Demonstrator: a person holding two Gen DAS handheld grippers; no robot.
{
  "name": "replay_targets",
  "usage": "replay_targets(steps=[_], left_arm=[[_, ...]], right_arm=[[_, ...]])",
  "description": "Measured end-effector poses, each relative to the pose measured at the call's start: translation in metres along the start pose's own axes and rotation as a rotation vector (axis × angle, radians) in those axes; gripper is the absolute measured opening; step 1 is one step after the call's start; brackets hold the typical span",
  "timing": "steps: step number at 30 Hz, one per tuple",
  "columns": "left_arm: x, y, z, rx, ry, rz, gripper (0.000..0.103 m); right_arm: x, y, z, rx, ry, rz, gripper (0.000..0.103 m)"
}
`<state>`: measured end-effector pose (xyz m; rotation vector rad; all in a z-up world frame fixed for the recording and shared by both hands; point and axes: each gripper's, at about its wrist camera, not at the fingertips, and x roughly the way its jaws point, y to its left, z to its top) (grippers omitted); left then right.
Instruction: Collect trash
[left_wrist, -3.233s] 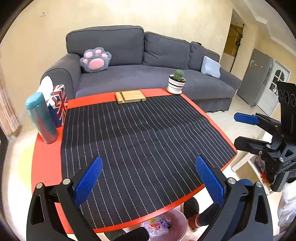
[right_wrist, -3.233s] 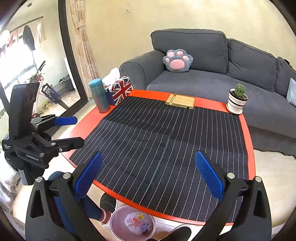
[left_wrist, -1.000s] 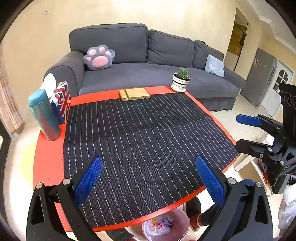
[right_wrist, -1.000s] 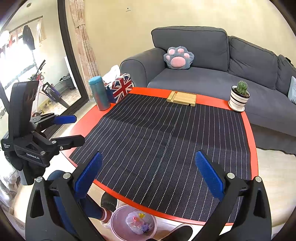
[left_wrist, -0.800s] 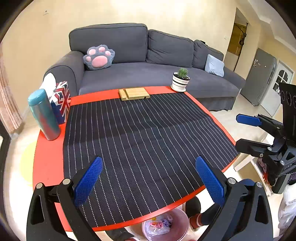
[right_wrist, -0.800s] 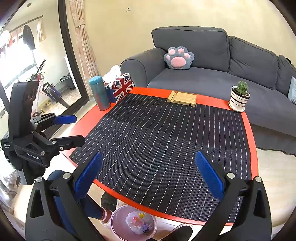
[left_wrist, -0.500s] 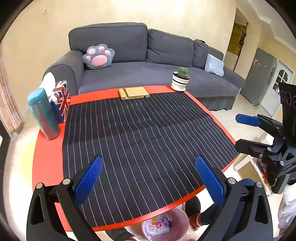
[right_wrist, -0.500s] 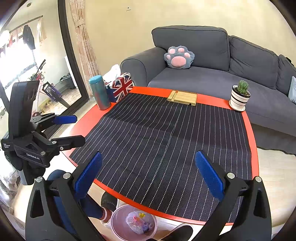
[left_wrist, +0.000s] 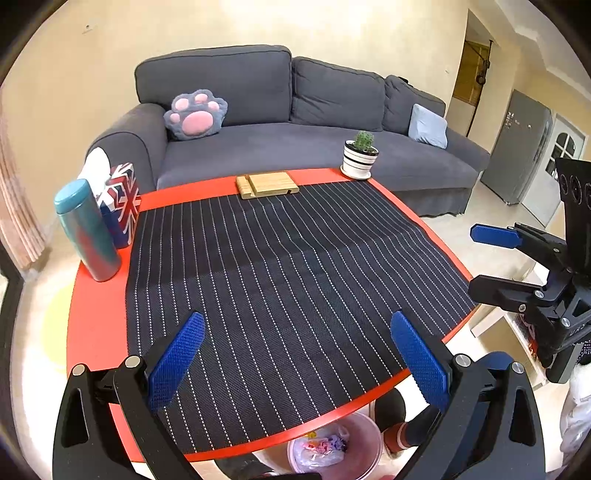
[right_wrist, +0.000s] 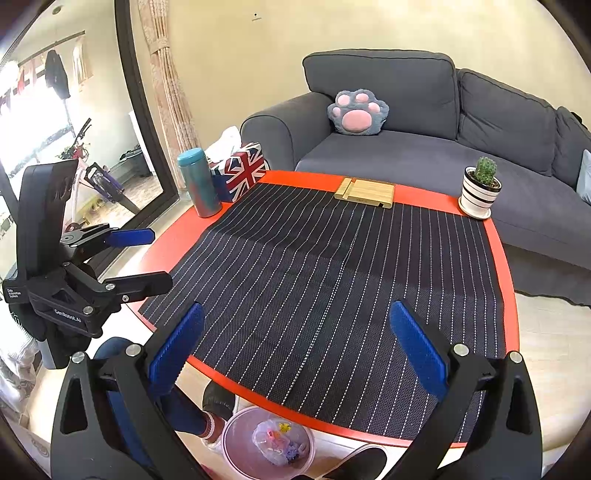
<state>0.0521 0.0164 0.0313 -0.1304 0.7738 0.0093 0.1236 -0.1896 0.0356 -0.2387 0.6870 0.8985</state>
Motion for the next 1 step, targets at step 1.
replay_targets(steps=[1], left_arm=[[0.0001,-0.0005,-0.0001,0.003,-0.001,0.001,0.097]], right_arm=[[0.0001,0.0002,-0.0002,0.000,0.000,0.000,0.098]])
